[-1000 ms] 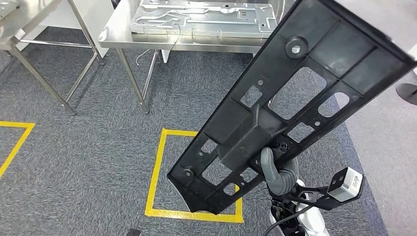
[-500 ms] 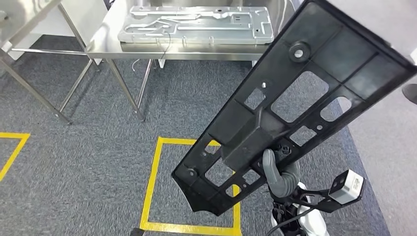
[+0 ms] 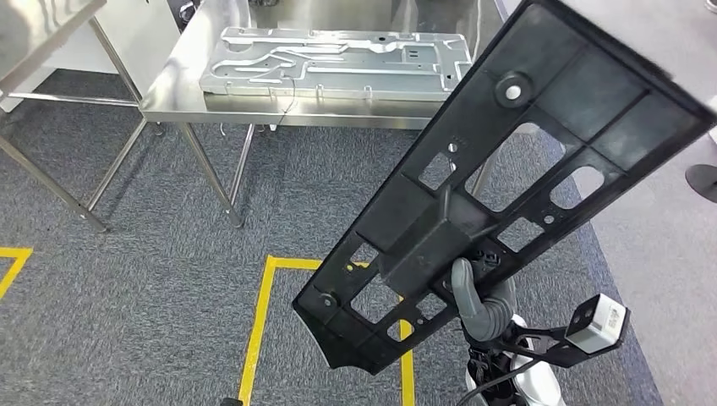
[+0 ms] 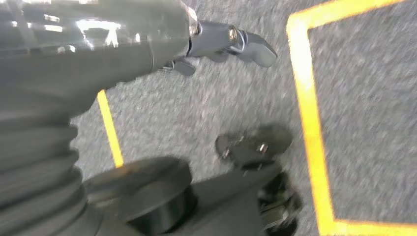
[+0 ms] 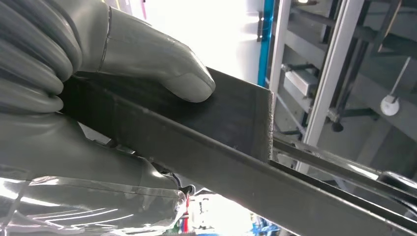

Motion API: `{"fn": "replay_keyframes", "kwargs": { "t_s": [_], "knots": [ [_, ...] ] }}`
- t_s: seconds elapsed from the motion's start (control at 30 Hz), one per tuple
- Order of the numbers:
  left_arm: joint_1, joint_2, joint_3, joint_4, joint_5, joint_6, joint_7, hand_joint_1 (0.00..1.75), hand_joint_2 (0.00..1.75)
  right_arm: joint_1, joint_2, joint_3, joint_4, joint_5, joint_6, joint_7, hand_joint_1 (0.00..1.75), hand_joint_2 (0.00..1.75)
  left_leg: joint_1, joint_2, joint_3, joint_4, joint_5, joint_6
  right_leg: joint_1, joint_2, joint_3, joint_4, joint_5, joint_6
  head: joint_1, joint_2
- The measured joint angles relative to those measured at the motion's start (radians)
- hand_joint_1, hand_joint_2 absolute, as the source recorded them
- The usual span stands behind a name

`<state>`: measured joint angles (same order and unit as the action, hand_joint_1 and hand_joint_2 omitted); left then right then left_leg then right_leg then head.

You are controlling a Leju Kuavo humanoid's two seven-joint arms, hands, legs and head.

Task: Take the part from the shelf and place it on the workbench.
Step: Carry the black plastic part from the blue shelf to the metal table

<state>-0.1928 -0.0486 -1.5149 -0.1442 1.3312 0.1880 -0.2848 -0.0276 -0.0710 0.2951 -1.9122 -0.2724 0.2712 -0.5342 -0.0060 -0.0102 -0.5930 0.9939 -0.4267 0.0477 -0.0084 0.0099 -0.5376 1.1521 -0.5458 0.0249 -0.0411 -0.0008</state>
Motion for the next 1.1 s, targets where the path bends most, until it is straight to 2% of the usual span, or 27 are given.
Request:
{"fn": "replay_keyframes", "kwargs": {
  "t_s": [0.07,0.1,0.13,0.17,0.2,0.23,0.27,0.3,0.33,0.4,0.43,0.5,0.57,0.6,0.63,0.67,0.7,0.73,0.77,0.8,0.83,0.87,0.93,0.97,1.0,1.07,1.1],
  "knots": [
    [0.000,-0.001,0.000,0.000,0.001,0.000,0.000,0.00,1.75,0.005,0.000,0.000,0.000,0.000,0.000,-0.002,1.75,1.75,0.000,-0.001,0.022,-0.002,-0.020,0.003,-0.002,0.000,-0.082,0.099,-0.057,0.010,0.000,0.000],
    [0.002,-0.001,0.000,0.000,0.001,0.000,0.000,0.00,1.75,0.007,-0.001,0.000,0.000,0.000,0.000,-0.002,1.75,1.75,0.000,-0.001,0.035,-0.002,-0.032,0.003,-0.004,-0.001,-0.114,0.122,-0.085,0.014,0.000,0.000],
    [0.003,-0.001,0.000,0.000,0.001,0.000,0.000,0.00,1.75,0.009,-0.001,0.000,0.000,0.000,0.000,-0.002,1.75,1.75,0.000,-0.002,0.050,-0.002,-0.044,0.002,-0.005,-0.001,-0.132,0.117,-0.097,0.016,0.000,0.000],
    [0.004,-0.001,0.000,0.000,0.001,0.000,0.000,0.00,1.75,0.010,-0.001,0.000,0.000,0.000,0.000,-0.002,1.75,1.75,0.000,-0.003,0.067,-0.002,-0.057,0.001,-0.006,-0.002,-0.138,0.083,-0.084,0.017,0.000,0.000],
    [0.005,-0.001,-0.001,0.000,0.001,0.000,0.000,0.00,1.75,0.011,-0.001,0.000,0.000,0.000,0.000,-0.002,1.75,1.75,0.000,-0.003,0.085,-0.002,-0.071,-0.001,-0.007,-0.004,-0.132,0.026,-0.042,0.014,0.000,0.000],
    [0.005,-0.001,-0.001,0.000,0.001,0.000,0.000,0.00,1.75,0.012,-0.002,0.000,0.000,0.000,0.000,-0.002,1.75,1.75,0.000,-0.003,0.103,0.000,-0.085,-0.004,-0.006,-0.005,-0.124,-0.035,0.023,0.010,0.000,0.000],
    [0.005,-0.001,-0.001,0.000,0.001,0.000,-0.001,0.00,1.75,0.014,-0.002,-0.001,0.000,0.000,0.000,-0.002,1.75,1.75,-0.001,-0.004,0.118,0.001,-0.099,-0.008,-0.003,-0.006,-0.115,-0.083,0.074,0.005,0.000,0.000],
    [0.005,-0.002,-0.001,0.000,0.002,0.000,-0.002,0.00,1.75,0.016,-0.002,-0.001,-0.001,0.001,0.000,-0.002,1.75,1.75,-0.001,-0.005,0.128,0.000,-0.112,-0.014,0.001,-0.007,-0.107,-0.112,0.112,-0.003,0.000,0.000],
    [0.005,-0.003,-0.001,0.000,0.003,0.000,-0.003,0.00,1.75,0.018,-0.002,-0.001,-0.002,0.001,0.000,-0.002,1.75,1.75,0.000,-0.005,0.137,0.004,-0.119,-0.020,0.004,-0.006,-0.100,-0.125,0.127,-0.011,0.000,0.000],
    [0.004,-0.005,-0.001,0.000,0.005,0.000,-0.005,0.00,1.75,0.020,-0.002,-0.001,-0.007,0.003,0.000,-0.003,1.75,1.75,0.001,-0.005,0.139,0.027,-0.115,-0.031,0.007,-0.004,-0.077,-0.134,0.115,-0.026,-0.001,0.000],
    [0.003,-0.006,-0.001,0.000,0.007,0.000,-0.007,0.00,1.75,0.021,-0.002,-0.001,-0.011,0.003,0.001,-0.004,1.75,1.75,0.002,-0.004,0.131,0.058,-0.106,-0.036,0.005,-0.003,-0.062,-0.141,0.110,-0.032,-0.001,0.000],
    [0.000,-0.006,-0.001,0.000,0.012,0.001,-0.010,0.00,1.75,0.022,-0.002,-0.001,-0.016,0.004,0.004,-0.004,1.75,1.75,0.006,-0.001,0.074,0.157,-0.115,-0.045,0.001,-0.005,-0.033,-0.150,0.095,-0.041,-0.001,0.000],
    [0.003,-0.007,-0.001,0.000,0.017,0.003,-0.016,0.00,1.75,0.028,-0.002,-0.001,-0.017,0.006,0.008,-0.005,1.75,1.75,0.011,0.001,-0.011,0.269,-0.168,-0.054,-0.001,-0.005,-0.011,-0.153,0.075,-0.044,-0.001,0.000],
    [0.007,-0.007,-0.001,0.000,0.019,0.004,-0.019,0.00,1.75,0.034,-0.002,-0.001,-0.017,0.009,0.010,-0.005,1.75,1.75,0.014,0.002,-0.047,0.301,-0.196,-0.057,-0.002,-0.004,0.001,-0.153,0.064,-0.043,-0.001,0.000],
    [0.011,-0.007,-0.001,0.000,0.020,0.005,-0.022,0.00,1.75,0.042,-0.001,-0.001,-0.017,0.014,0.013,-0.006,1.75,1.75,0.017,0.002,-0.071,0.305,-0.209,-0.060,-0.003,-0.003,0.014,-0.153,0.053,-0.041,-0.001,0.000],
    [0.015,-0.007,0.000,0.000,0.023,0.006,-0.026,0.00,1.75,0.050,-0.001,-0.001,-0.017,0.019,0.015,-0.008,1.75,1.75,0.019,0.003,-0.080,0.278,-0.196,-0.061,-0.006,-0.002,0.028,-0.153,0.042,-0.038,-0.001,0.000],
    [0.017,-0.006,0.000,0.000,0.025,0.006,-0.029,0.00,1.75,0.057,0.000,-0.001,-0.017,0.024,0.017,-0.009,1.75,1.75,0.020,0.004,-0.074,0.224,-0.158,-0.064,-0.009,-0.002,0.043,-0.153,0.030,-0.034,-0.001,0.000],
    [0.019,-0.006,0.000,0.000,0.027,0.007,-0.031,0.00,1.75,0.063,0.001,-0.001,-0.017,0.028,0.018,-0.011,1.75,1.75,0.022,0.006,-0.062,0.157,-0.100,-0.066,-0.011,-0.002,0.057,-0.153,0.018,-0.028,-0.001,0.000],
    [0.021,-0.006,0.000,0.000,0.029,0.007,-0.033,0.00,1.75,0.067,0.002,-0.001,-0.017,0.031,0.019,-0.012,1.75,1.75,0.022,0.009,-0.050,0.104,-0.060,-0.064,-0.012,-0.001,0.070,-0.153,0.007,-0.022,-0.001,0.000],
    [0.022,-0.006,0.000,0.000,0.031,0.007,-0.034,0.00,1.75,0.069,0.003,-0.001,-0.017,0.033,0.020,-0.014,1.75,1.75,0.021,0.012,-0.039,0.070,-0.034,-0.060,-0.012,-0.001,0.080,-0.154,-0.004,-0.014,-0.001,0.000],
    [0.023,-0.007,0.001,0.000,0.032,0.007,-0.035,0.00,1.75,0.071,0.004,-0.001,-0.017,0.036,0.021,-0.015,1.75,1.75,0.020,0.014,-0.035,0.054,-0.022,-0.051,-0.010,-0.001,0.088,-0.154,-0.010,-0.006,-0.001,0.000],
    [0.024,-0.007,0.002,0.000,0.034,0.007,-0.036,0.00,1.75,0.073,0.004,0.000,-0.017,0.037,0.023,-0.016,1.75,1.75,0.019,0.013,-0.031,0.053,-0.030,-0.042,-0.009,0.000,0.095,-0.152,-0.011,0.003,-0.001,0.000],
    [0.026,-0.007,0.004,0.000,0.036,0.008,-0.040,0.00,1.75,0.074,0.005,0.000,-0.017,0.040,0.032,-0.017,1.75,1.75,0.020,0.008,-0.014,0.045,-0.026,-0.025,-0.010,-0.003,0.098,-0.132,-0.009,0.015,-0.001,0.000],
    [0.027,-0.007,0.006,0.000,0.037,0.008,-0.042,0.00,1.75,0.073,0.006,0.000,-0.017,0.041,0.037,-0.018,1.75,1.75,0.019,0.006,-0.003,0.044,-0.029,-0.018,-0.012,-0.004,0.083,-0.101,-0.013,0.017,-0.001,0.000],
    [0.027,-0.007,0.008,0.000,0.038,0.008,-0.045,0.00,1.75,0.072,0.006,-0.001,-0.017,0.041,0.041,-0.018,1.75,1.75,0.018,0.006,0.006,0.043,-0.034,-0.012,-0.013,-0.006,0.054,-0.052,-0.026,0.018,-0.001,0.000],
    [0.029,-0.007,0.012,0.000,0.039,0.009,-0.049,0.00,1.75,0.072,0.006,-0.001,-0.017,0.041,0.047,-0.019,1.75,1.75,0.014,0.005,0.018,0.042,-0.047,-0.003,-0.012,-0.007,-0.035,0.073,-0.074,0.017,-0.001,0.000],
    [0.031,-0.007,0.013,0.000,0.040,0.009,-0.050,0.00,1.75,0.073,0.006,-0.001,-0.016,0.041,0.049,-0.019,1.75,1.75,0.010,0.004,0.026,0.042,-0.055,0.000,-0.011,-0.007,-0.080,0.118,-0.100,0.016,-0.001,0.000]
  ]
}}
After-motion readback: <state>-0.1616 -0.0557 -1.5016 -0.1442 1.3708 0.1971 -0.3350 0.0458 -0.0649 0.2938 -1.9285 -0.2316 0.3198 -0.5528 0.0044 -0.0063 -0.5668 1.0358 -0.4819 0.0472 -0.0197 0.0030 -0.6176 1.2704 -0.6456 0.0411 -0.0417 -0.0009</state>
